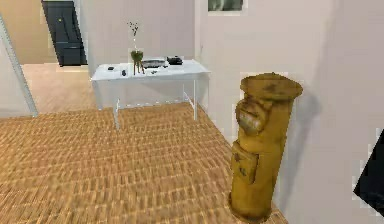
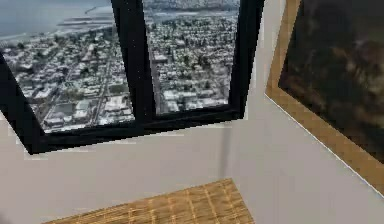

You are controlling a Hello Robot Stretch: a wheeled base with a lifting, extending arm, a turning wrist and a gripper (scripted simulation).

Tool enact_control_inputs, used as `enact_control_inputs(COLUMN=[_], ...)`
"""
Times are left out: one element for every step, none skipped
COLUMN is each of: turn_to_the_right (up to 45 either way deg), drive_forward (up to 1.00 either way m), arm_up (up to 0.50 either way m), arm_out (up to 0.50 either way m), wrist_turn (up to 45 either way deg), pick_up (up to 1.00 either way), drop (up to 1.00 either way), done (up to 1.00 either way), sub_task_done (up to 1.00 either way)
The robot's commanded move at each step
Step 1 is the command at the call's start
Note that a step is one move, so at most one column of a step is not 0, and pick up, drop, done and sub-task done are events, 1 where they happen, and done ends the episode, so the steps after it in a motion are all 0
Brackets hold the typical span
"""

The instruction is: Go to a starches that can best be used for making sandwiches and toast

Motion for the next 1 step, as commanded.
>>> enact_control_inputs(turn_to_the_right=[-36.0], drive_forward=[0.00], arm_up=[0.00], arm_out=[0.00], wrist_turn=[0.0], pick_up=[0.00], drop=[0.00], done=[0.00], sub_task_done=[0.00])
